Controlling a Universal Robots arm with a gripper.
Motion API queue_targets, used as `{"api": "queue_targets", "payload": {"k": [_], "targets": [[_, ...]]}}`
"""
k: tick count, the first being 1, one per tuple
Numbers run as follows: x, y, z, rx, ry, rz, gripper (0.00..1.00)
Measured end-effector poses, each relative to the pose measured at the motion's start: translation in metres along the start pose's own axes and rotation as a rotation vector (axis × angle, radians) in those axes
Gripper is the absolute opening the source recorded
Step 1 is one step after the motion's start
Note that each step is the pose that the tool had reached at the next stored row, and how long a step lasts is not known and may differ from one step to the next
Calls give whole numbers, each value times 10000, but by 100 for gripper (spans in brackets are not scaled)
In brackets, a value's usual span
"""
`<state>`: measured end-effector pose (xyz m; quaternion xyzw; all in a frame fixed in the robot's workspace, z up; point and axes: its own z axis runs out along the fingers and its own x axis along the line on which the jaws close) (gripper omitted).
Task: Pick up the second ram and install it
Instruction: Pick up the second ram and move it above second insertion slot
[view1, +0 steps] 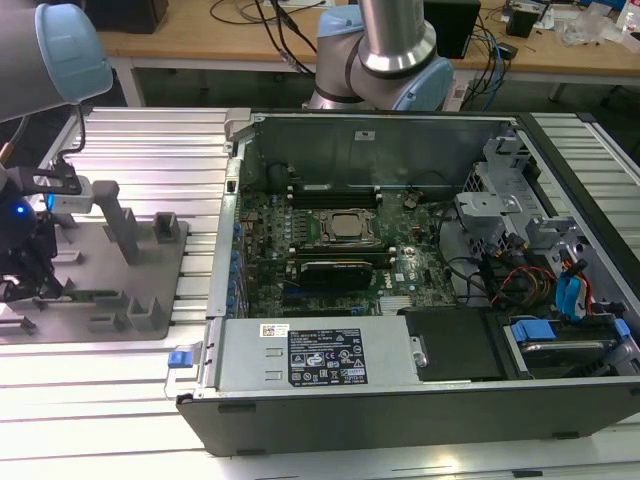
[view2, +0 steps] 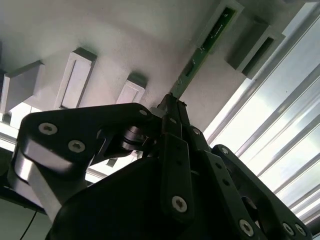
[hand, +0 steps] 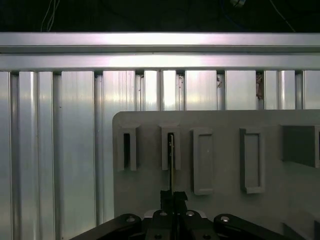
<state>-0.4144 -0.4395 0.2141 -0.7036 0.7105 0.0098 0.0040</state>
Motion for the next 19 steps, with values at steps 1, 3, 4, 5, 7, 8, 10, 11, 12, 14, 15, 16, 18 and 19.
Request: {"api": "queue_targets", "payload": {"k": [1,3,4,5,7,8,10,11,12,14,15,16,18,19], "targets": [[0,0,-23,1,0,0,9],[-2,0,-71,1,0,0,9],[-3,1,-127,1,0,1,9],[-4,2,-200,1,0,0,9],[-6,2,-269,1,0,1,9],[-6,3,-291,0,0,1,9],[-7,3,-331,1,0,1,9],[-8,3,-375,1,-1,0,9],[-8,3,-405,1,0,0,9],[-12,3,-483,1,0,-1,9],[-16,4,-526,0,1,1,9],[-19,4,-560,1,0,0,9],[-28,5,-608,1,0,1,9],[-33,5,-643,1,0,0,9]]}}
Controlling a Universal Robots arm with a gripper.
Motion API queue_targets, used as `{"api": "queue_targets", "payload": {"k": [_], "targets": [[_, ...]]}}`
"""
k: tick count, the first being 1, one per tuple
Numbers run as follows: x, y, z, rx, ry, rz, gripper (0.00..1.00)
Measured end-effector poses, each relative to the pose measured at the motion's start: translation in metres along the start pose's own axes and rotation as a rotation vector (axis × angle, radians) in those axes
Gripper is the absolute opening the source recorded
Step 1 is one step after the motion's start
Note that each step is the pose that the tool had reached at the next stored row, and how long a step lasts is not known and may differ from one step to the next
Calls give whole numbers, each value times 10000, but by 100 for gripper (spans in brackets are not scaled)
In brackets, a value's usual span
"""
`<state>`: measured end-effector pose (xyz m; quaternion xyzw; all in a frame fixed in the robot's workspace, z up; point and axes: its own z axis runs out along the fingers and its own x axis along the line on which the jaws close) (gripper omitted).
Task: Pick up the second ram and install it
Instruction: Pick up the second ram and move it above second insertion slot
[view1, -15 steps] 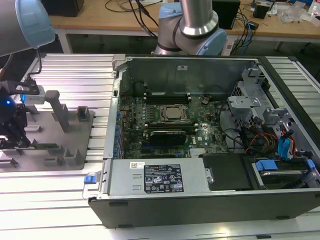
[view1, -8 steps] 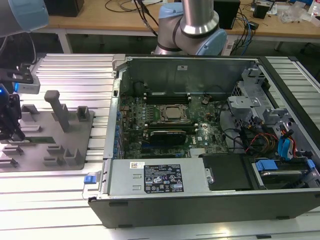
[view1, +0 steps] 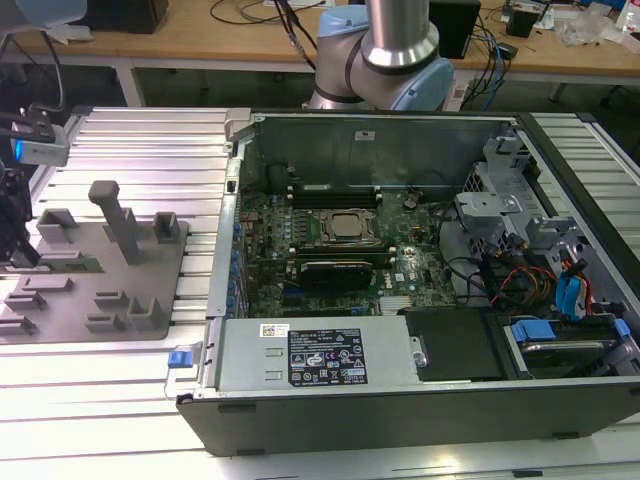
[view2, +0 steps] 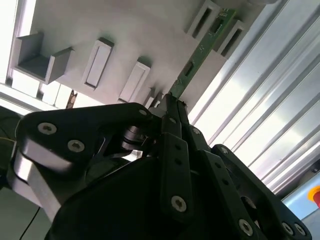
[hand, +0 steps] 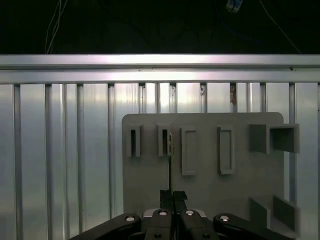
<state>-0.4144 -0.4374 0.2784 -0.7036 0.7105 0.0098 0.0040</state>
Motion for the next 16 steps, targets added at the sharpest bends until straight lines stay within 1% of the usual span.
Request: {"api": "queue_targets", "payload": {"k": [1,2,7,8,10,16], "targets": [[-3,0,-21,0,0,0,9],[-6,1,-63,0,0,0,9],[-22,2,-161,1,0,1,9],[-38,2,-211,0,0,1,9],[-63,3,-287,0,0,0,9],[-79,3,-408,1,0,1,9]]}}
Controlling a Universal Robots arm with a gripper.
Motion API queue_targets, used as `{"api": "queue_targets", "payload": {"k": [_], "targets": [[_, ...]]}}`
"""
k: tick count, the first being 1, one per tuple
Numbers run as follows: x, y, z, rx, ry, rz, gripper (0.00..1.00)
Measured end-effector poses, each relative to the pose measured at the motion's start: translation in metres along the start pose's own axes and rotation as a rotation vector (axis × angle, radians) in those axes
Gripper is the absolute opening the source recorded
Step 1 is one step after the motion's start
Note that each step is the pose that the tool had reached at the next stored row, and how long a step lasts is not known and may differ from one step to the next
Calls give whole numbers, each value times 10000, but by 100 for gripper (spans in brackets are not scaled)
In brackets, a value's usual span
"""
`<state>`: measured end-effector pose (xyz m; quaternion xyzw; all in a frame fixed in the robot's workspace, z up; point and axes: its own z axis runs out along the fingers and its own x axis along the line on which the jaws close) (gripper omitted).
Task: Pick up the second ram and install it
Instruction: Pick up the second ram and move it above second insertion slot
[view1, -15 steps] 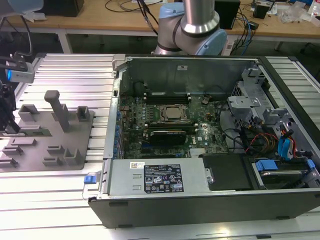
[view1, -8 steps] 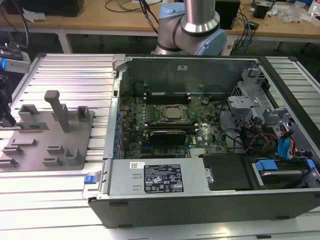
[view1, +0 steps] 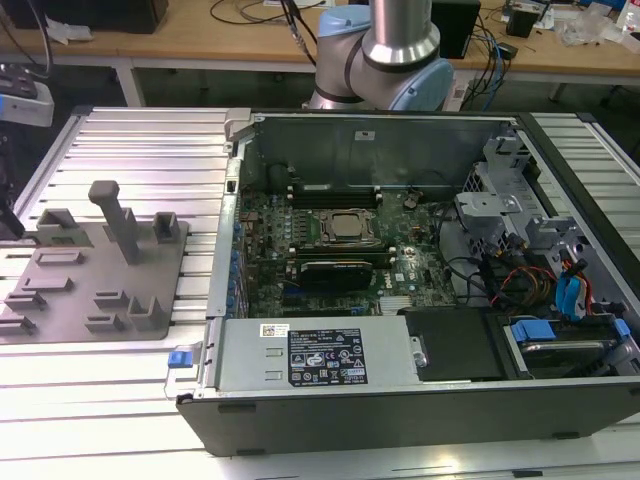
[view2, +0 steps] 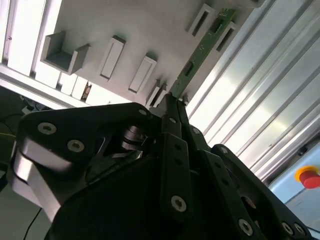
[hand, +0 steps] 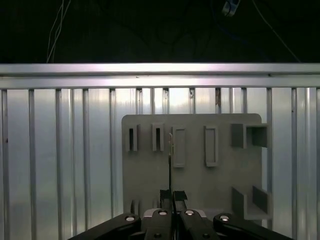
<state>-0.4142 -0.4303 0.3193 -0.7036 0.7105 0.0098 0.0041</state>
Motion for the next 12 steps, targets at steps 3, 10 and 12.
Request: {"api": "queue_targets", "payload": {"k": [3,10,12], "targets": [[-15,1,-49,0,0,1,9],[-36,2,-298,-1,1,-1,9],[-37,2,-344,-1,1,-1,9]]}}
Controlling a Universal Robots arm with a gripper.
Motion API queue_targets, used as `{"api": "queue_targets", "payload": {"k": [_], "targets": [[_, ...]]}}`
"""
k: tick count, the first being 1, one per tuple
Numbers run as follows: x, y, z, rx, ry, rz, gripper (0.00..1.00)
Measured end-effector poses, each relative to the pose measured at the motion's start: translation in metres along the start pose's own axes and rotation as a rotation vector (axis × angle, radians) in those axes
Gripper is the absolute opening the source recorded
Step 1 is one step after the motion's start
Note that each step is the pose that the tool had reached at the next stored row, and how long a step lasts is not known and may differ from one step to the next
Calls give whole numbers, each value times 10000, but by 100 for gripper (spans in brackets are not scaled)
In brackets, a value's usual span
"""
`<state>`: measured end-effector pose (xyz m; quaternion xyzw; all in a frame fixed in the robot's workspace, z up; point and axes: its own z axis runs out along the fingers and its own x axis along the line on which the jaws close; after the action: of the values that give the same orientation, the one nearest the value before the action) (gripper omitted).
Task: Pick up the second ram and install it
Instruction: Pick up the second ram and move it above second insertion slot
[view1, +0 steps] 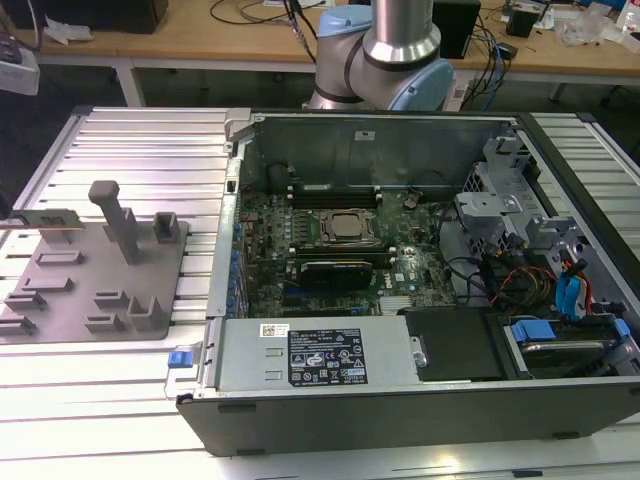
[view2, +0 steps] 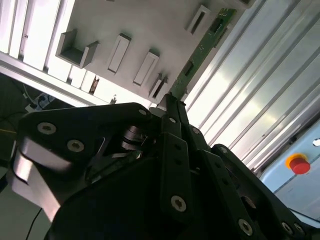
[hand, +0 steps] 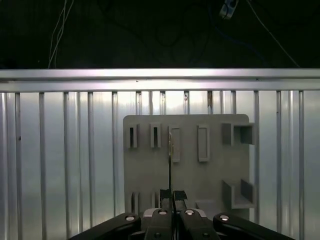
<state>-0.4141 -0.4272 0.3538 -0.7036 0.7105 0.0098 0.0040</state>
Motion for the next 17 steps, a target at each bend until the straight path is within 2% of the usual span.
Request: {"api": "queue_targets", "payload": {"k": [5,7,8,14,17], "targets": [[-14,2,-161,0,5,0,9],[-21,3,-328,0,7,0,9],[-23,3,-384,0,7,0,9],[-26,5,-559,1,7,0,9],[-27,5,-613,0,7,0,9]]}}
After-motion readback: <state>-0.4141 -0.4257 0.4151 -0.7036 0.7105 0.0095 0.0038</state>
